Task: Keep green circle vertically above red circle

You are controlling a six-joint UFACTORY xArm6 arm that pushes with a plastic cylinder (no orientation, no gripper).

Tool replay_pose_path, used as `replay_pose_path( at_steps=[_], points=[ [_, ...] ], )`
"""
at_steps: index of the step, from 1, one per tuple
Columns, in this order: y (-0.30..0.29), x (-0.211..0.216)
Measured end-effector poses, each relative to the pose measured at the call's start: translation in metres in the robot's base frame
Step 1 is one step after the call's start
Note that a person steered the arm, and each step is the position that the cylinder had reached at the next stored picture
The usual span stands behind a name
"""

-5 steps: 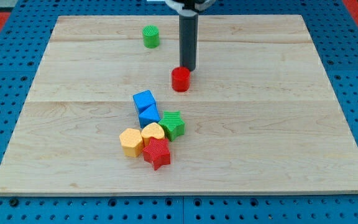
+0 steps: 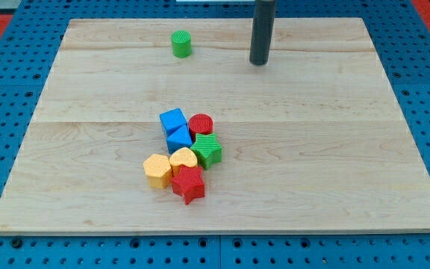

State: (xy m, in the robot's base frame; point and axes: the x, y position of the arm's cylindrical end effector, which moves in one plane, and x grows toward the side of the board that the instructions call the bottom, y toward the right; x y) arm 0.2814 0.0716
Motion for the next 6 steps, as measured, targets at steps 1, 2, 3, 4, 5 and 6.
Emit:
replay_pose_path(
  at_steps=[1,2,3,4,5,6],
  points=[
    [-0.033,-0.064],
    [-0.111,-0.087],
    [-0.171,-0.07],
    [-0.157,-0.054],
    [-0.15,-0.038],
    [-0.136,0.003]
  ],
)
